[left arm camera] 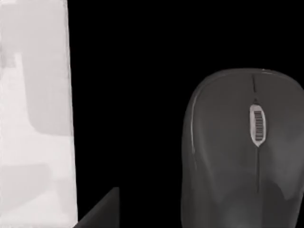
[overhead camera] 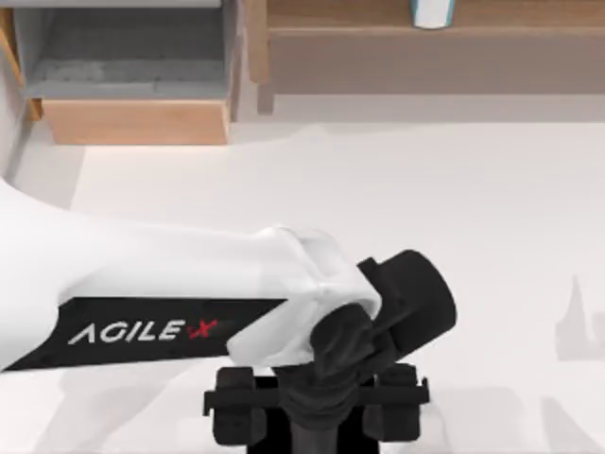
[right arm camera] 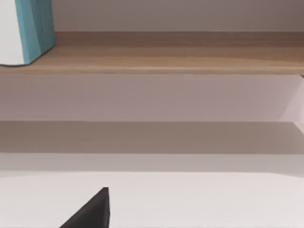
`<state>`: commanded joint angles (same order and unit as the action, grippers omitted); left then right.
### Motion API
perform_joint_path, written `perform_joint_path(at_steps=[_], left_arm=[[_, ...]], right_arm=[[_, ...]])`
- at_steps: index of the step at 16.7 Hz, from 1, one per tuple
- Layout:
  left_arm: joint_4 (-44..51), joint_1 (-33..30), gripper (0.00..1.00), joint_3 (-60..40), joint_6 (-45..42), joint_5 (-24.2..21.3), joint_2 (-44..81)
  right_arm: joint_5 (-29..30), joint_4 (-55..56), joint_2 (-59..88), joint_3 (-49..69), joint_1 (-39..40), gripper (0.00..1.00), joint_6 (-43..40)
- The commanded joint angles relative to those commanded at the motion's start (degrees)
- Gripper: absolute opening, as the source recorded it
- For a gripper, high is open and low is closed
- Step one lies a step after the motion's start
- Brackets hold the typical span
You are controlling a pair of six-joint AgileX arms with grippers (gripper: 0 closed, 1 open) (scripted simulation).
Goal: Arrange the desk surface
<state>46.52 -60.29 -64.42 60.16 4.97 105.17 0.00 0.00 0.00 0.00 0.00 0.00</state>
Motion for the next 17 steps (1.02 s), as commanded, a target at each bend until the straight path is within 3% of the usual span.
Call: perform_joint_path(at_steps=[8, 12, 17], left_arm=[[-2.3, 1.4, 1.0, 1.1, -2.6, -1.9, -0.7], [-10.6, 6.5, 1.0, 4.9, -11.7, -9.1, -3.7], [-27.3, 15.2, 1.0, 12.0, -28.3, -22.0, -7.3]], right_arm=[[0.0, 0.0, 0.0, 0.0, 0.0, 1.0, 0.0], [0.0, 0.0, 0.0, 0.0, 0.0, 1.0, 0.0], [0.0, 0.0, 0.0, 0.0, 0.0, 1.0, 0.0]])
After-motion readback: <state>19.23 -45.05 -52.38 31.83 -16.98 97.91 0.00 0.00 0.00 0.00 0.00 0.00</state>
